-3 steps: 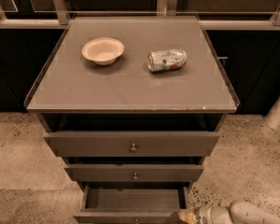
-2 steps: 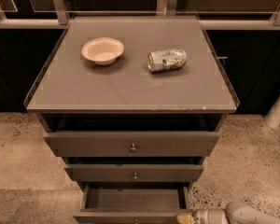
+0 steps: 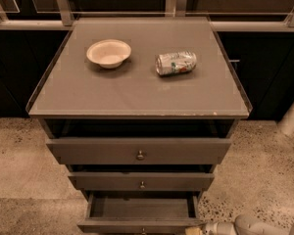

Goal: Close bottom drawer

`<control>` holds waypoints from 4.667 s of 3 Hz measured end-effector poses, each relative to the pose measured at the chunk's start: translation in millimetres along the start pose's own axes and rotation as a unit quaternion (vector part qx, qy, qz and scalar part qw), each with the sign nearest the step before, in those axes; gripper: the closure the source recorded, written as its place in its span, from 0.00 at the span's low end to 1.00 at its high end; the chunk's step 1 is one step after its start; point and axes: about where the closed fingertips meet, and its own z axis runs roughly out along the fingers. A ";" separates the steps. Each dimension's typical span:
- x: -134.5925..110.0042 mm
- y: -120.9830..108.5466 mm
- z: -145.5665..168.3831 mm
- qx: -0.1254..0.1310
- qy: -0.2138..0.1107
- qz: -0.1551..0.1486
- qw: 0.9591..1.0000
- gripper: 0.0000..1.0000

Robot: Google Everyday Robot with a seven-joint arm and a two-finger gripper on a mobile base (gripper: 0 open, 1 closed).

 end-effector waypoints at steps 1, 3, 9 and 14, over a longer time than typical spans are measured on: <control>-12.5 -4.2 10.7 0.001 -0.006 -0.004 1.000 1.00; -68.6 -3.2 39.9 -0.003 -0.032 -0.033 0.999 1.00; -119.6 -19.3 58.1 0.066 -0.164 -0.051 0.983 1.00; -129.3 -14.9 27.8 0.040 -0.095 -0.015 0.995 1.00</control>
Offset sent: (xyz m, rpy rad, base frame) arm 0.0878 0.0281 -0.0095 -0.0015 -0.0887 0.0007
